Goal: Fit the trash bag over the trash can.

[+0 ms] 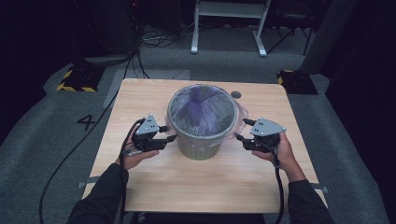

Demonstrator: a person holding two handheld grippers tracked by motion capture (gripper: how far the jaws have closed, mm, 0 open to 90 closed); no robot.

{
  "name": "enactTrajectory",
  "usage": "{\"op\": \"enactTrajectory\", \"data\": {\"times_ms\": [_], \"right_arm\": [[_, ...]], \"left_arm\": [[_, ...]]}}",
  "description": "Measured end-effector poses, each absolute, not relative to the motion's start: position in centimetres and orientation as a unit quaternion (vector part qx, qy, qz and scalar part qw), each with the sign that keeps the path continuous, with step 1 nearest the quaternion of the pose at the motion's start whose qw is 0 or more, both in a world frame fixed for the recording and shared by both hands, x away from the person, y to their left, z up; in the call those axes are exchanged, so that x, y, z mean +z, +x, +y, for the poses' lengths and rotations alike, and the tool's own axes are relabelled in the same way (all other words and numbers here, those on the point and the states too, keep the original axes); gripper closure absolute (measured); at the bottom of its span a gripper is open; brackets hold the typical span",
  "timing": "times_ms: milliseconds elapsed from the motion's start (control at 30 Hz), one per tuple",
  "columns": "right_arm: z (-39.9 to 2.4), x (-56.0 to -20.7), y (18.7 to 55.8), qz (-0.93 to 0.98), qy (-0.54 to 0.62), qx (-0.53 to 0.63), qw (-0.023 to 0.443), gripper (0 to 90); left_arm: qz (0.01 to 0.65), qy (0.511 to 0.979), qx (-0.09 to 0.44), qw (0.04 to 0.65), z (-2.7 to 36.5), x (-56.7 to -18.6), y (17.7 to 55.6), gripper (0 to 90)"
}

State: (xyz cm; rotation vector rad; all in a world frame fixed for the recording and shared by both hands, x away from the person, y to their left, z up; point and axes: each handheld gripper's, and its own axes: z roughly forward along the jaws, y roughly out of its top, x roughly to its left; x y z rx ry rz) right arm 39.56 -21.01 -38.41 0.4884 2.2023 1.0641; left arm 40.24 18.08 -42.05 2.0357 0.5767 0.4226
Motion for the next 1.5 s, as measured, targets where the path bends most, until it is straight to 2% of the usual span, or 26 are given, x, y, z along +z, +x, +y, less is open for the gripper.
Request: {"op": "enactTrajectory", "data": {"times_ms": [33, 67, 133, 233, 433, 800, 1100, 1233, 1500], "right_arm": [[-20.9, -38.4, 39.6, 0.837, 0.183, 0.408, 0.317, 57.9], [-20.7, -38.6, 39.6, 0.834, 0.180, 0.415, 0.316, 72.6], [-20.6, -38.9, 39.7, 0.833, 0.178, 0.421, 0.312, 81.7], [-20.4, -39.7, 39.9, 0.836, 0.180, 0.421, 0.304, 90.0], [-20.4, -40.9, 40.1, 0.840, 0.187, 0.423, 0.283, 90.0], [-20.3, -45.2, 42.3, 0.842, 0.236, 0.430, 0.224, 90.0], [-19.5, -47.2, 42.9, 0.853, 0.253, 0.405, 0.209, 90.0], [-19.6, -47.6, 42.9, 0.848, 0.254, 0.407, 0.227, 90.0], [-19.9, -48.4, 43.2, 0.846, 0.269, 0.410, 0.209, 90.0]], "left_arm": [[0.236, 0.833, 0.175, 0.468, 18.1, -42.1, 40.3, 67.6], [0.232, 0.834, 0.175, 0.470, 18.1, -42.2, 40.3, 77.2], [0.232, 0.831, 0.181, 0.472, 18.1, -42.3, 40.3, 86.6], [0.231, 0.833, 0.180, 0.470, 18.1, -42.5, 40.5, 89.8], [0.240, 0.839, 0.181, 0.453, 18.2, -43.4, 40.9, 89.9], [0.257, 0.850, 0.163, 0.430, 18.1, -46.2, 42.4, 89.9], [0.268, 0.852, 0.154, 0.423, 17.6, -47.6, 43.1, 89.8], [0.273, 0.845, 0.156, 0.433, 17.6, -48.0, 43.1, 89.8], [0.280, 0.840, 0.158, 0.436, 17.9, -48.3, 42.9, 89.7]]}}
